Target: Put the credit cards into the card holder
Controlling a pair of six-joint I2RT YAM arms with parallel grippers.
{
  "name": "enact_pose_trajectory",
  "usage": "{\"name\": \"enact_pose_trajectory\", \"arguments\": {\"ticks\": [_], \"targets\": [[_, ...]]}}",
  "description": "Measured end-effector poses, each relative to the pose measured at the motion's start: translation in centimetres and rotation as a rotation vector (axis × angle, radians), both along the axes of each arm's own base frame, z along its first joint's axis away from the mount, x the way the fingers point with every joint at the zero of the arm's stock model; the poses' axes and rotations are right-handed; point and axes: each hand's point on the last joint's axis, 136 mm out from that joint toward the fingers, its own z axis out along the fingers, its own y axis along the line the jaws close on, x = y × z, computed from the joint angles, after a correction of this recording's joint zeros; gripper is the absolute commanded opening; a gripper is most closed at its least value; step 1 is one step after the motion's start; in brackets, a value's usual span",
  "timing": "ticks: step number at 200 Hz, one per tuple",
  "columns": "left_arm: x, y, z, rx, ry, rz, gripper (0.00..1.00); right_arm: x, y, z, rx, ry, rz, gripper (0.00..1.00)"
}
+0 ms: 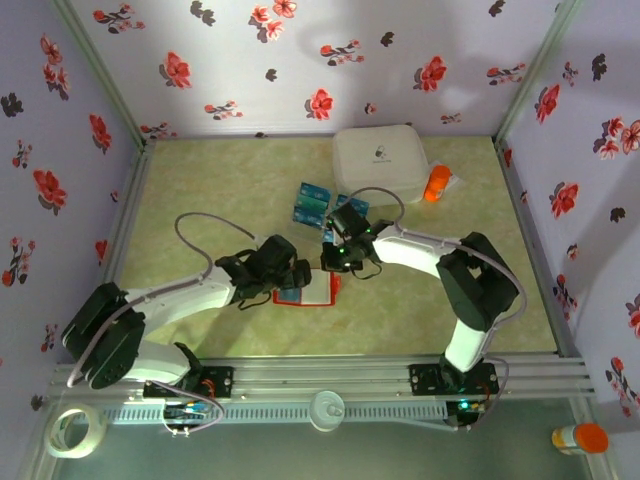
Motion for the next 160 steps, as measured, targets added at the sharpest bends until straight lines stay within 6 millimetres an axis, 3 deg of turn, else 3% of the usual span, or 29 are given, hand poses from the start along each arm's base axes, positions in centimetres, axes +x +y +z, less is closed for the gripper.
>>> {"name": "enact_pose_trajectory", "arguments": {"ticks": [103,160], "targets": [[-0.7,-0.6,-2.4,0.109,0.011,-0.057,1.0,-0.8,0.6,-2.4,0.002,0.064,0.023,0.08],[-0.5,-0.9,-2.6,0.112,0.0,-0.071,1.0,-0.9,1.4,-2.4,0.028,0.065,0.029,0.07]]}}
